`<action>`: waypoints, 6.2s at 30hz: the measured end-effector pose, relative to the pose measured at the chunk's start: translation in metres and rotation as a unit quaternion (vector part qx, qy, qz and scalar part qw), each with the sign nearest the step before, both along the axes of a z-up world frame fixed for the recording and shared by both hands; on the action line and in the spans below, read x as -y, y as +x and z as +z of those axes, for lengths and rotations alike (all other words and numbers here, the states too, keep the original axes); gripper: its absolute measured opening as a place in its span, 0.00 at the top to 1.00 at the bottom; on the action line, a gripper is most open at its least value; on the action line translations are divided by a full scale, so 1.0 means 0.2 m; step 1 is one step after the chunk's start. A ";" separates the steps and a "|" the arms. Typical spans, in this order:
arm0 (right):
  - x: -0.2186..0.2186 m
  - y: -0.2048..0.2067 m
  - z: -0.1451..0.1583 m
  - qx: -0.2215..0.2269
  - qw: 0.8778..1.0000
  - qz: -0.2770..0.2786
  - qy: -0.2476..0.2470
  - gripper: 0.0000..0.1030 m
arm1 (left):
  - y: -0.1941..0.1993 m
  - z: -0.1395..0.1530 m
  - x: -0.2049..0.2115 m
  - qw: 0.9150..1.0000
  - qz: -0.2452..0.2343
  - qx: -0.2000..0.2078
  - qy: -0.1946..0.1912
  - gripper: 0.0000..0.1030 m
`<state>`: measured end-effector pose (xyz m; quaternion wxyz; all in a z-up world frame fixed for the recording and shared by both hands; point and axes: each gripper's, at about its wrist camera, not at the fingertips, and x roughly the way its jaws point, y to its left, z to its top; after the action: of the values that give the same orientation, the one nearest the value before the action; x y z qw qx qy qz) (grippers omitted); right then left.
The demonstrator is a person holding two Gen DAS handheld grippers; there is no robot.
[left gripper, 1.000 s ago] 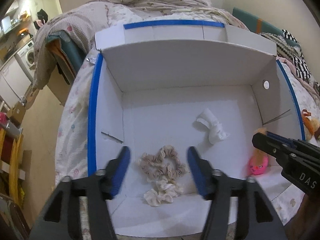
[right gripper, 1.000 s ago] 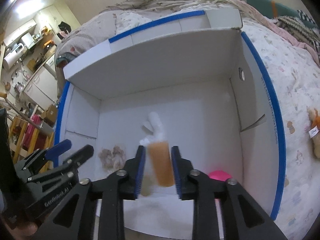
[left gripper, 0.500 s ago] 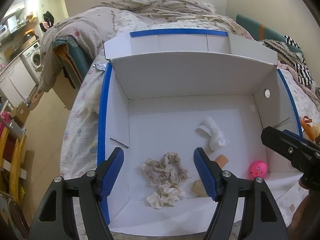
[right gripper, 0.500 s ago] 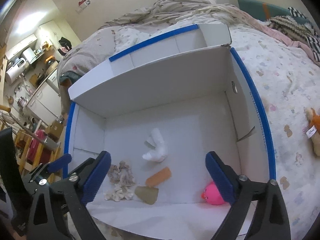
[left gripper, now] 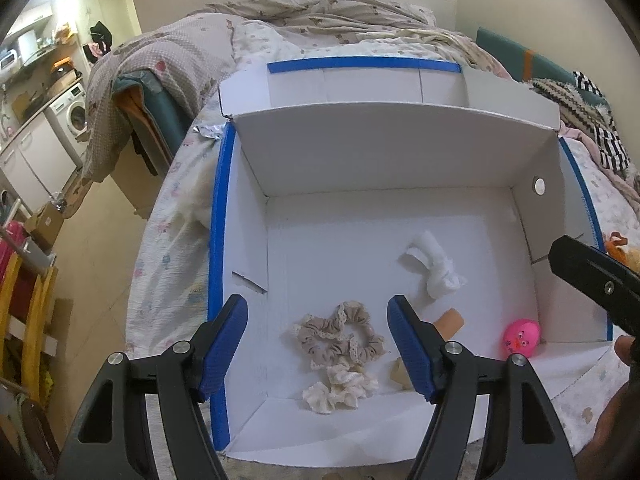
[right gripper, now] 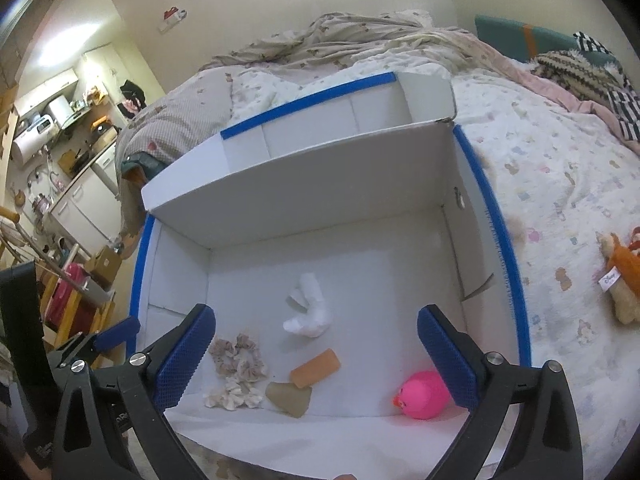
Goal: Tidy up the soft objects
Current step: 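Lift both tools out of the box, then move both tools toward the plastic bag, white sock and blue scrunchie, then grasp the clear plastic bag with the right tool while the left tool grasps the white sock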
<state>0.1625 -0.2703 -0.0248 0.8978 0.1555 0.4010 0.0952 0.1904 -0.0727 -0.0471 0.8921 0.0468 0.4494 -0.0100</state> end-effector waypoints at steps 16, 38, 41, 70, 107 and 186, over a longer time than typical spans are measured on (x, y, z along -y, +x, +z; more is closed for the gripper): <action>0.06 -0.19 0.09 0.014 0.999 0.001 0.034 0.00 | -0.18 0.14 -0.09 1.000 0.000 0.005 -0.006 0.32; -0.06 -0.46 -0.01 -0.031 0.996 0.080 -0.005 0.00 | -0.51 -0.06 -0.10 0.998 -0.042 -0.046 -0.006 0.32; -0.09 -0.48 -0.06 -0.053 0.993 0.106 0.001 0.00 | -0.53 -0.09 -0.10 0.997 -0.055 -0.047 0.002 0.32; 0.00 -0.35 -0.39 -0.194 0.981 0.005 -0.016 0.00 | -0.43 -0.29 -0.14 0.990 0.012 -0.134 -0.040 0.32; -0.11 -0.25 -0.56 -0.243 0.969 0.019 -0.044 0.00 | -0.45 -0.35 -0.29 0.973 0.007 -0.193 -0.130 0.95; -0.16 -0.40 -0.43 -0.188 0.976 0.091 -0.062 0.61 | -0.51 -0.47 -0.01 0.978 -0.059 -0.194 -0.056 0.79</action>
<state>0.0815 -0.2379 -0.1100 0.8021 0.0772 0.5798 0.1203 0.0874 -0.0706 -0.1414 0.7870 0.0204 0.6091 -0.0963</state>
